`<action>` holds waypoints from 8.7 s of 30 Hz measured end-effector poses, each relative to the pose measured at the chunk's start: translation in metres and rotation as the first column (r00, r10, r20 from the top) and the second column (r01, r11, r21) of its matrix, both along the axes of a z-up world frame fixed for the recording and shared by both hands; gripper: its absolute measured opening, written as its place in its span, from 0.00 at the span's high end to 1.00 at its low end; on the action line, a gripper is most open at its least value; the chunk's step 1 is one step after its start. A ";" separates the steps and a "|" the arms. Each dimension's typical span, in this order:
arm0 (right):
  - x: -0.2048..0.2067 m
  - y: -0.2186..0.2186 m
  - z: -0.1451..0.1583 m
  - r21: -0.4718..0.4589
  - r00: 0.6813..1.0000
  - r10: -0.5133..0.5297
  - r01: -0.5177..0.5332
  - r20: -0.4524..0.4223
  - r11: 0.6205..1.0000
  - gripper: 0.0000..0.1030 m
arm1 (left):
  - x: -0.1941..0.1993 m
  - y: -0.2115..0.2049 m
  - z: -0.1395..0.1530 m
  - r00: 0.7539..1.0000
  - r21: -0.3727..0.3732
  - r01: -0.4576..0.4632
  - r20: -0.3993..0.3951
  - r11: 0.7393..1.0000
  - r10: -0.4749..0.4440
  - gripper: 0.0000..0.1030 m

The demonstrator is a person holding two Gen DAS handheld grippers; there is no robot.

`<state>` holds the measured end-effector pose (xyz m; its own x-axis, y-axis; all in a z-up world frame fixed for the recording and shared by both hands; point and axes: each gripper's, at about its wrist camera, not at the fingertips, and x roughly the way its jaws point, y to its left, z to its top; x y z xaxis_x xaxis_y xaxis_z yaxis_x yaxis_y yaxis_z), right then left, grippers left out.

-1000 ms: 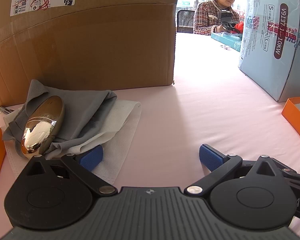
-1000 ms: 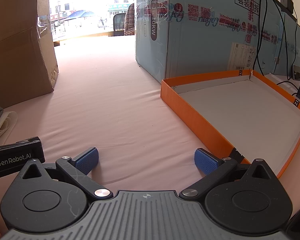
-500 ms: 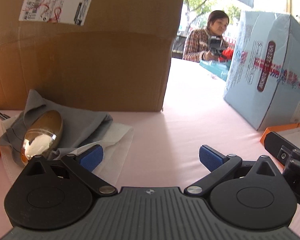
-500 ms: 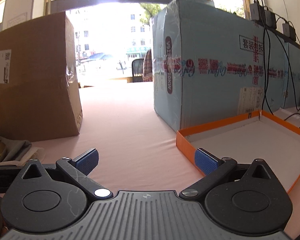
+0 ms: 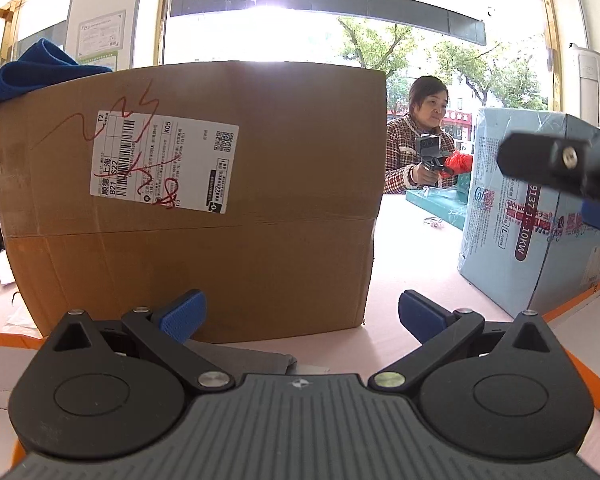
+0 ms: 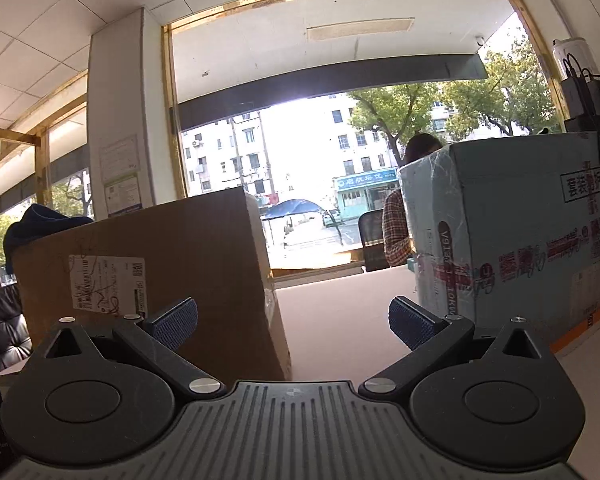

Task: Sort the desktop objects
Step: 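Lower the right gripper over the gold chrome egg on the grey cloth, then close the right gripper on the gold chrome egg, then lift the gold egg with the right gripper and carry it to the orange box, then lower the gold egg into the orange box and open the right gripper, then withdraw the right gripper from the box and return to the grey cloth, then lower the right gripper onto the grey cloth and close on its edge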

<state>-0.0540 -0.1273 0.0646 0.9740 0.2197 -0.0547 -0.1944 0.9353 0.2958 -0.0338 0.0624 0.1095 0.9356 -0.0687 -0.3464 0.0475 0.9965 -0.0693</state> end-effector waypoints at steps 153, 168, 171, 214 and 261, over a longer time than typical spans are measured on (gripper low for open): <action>0.027 0.333 0.034 0.212 0.483 0.644 -0.678 -0.593 0.703 0.70 | -0.048 0.256 -0.025 0.832 0.164 -0.178 -0.501 0.970 0.237 0.51; 0.042 0.358 0.001 0.194 0.302 0.501 -0.670 -0.811 0.717 0.70 | -0.015 0.267 -0.062 0.624 0.103 -0.105 -0.768 0.989 0.146 0.53; 0.040 0.359 -0.001 0.190 0.290 0.491 -0.673 -0.821 0.715 0.68 | -0.016 0.268 -0.062 0.610 0.089 -0.110 -0.780 0.990 0.138 0.51; -0.023 0.059 0.059 0.450 0.929 0.360 -0.289 -0.079 0.845 0.00 | -0.101 0.057 0.057 0.998 -0.077 -0.061 0.022 0.995 0.063 0.00; 0.150 0.056 -0.068 0.413 0.691 0.516 -0.331 -0.506 0.848 0.01 | 0.036 0.058 -0.109 0.924 0.089 -0.176 -0.329 0.980 0.195 0.00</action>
<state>0.0964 -0.0711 -0.0035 0.5656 0.6954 -0.4433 -0.2539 0.6582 0.7087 0.0025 0.1202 0.0010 0.7584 0.1236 -0.6399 -0.1546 0.9880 0.0075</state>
